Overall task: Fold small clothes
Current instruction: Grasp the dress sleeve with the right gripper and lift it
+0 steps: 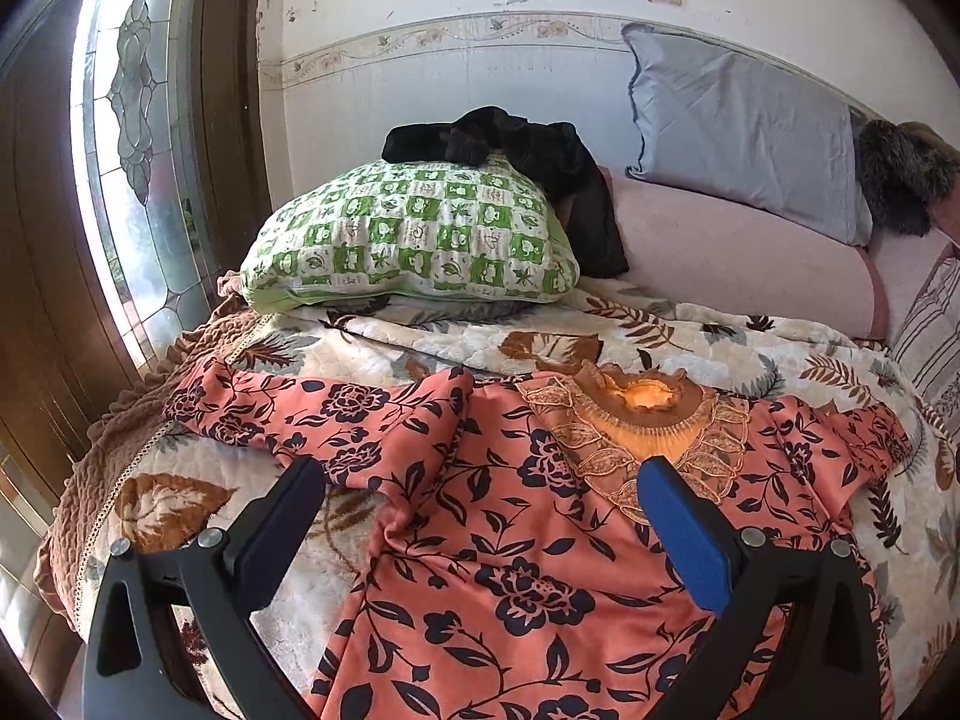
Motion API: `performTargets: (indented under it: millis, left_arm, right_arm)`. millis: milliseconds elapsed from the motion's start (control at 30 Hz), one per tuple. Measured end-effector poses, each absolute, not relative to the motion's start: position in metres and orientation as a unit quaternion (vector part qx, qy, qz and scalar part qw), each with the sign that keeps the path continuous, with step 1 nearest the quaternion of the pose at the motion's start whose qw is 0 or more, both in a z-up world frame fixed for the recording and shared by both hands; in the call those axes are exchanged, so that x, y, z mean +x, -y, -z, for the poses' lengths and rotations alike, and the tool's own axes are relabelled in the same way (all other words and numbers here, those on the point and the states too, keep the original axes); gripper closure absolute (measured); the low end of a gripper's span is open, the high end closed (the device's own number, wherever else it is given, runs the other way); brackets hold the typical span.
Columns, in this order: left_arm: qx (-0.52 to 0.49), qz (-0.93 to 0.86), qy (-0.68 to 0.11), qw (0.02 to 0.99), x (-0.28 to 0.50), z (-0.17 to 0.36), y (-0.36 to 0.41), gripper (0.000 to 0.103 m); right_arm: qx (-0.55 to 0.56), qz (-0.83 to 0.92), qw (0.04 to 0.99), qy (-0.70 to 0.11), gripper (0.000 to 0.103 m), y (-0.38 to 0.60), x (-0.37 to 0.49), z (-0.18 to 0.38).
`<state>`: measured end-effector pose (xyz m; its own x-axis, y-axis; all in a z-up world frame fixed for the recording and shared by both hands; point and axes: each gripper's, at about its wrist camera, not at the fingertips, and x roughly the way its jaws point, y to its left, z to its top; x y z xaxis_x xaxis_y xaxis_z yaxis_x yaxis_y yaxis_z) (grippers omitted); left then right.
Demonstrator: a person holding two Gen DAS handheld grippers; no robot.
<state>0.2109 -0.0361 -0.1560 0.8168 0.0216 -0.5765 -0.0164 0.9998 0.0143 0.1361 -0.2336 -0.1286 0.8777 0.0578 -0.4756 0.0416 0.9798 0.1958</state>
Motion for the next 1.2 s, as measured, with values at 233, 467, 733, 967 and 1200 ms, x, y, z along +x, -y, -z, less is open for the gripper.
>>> performTargets:
  millis: [233,467,733,967,1200]
  left_arm:
    - [0.021,0.001,-0.332,0.943,0.237,0.196,0.041,0.000]
    - [0.011,0.027,-0.379,0.925,0.269,0.228,0.048,0.000]
    - [0.012,0.054,-0.392,0.918,0.292,0.246,0.061,0.000]
    - [0.014,0.045,-0.402,0.915,0.303,0.255,0.061,0.000]
    - [0.027,0.032,-0.398,0.916,0.308,0.253,0.059,0.000]
  right_arm:
    - [0.175,-0.004,0.942,-0.288,0.000,0.300,0.174,0.164]
    - [0.376,0.014,0.873,-0.311,0.000,0.454,0.216,0.234]
    - [0.488,0.122,0.810,-0.301,0.013,0.567,0.254,0.293]
    - [0.550,0.188,0.769,-0.266,0.030,0.625,0.262,0.340]
    - [0.521,0.200,0.781,-0.280,0.095,0.640,0.285,0.341]
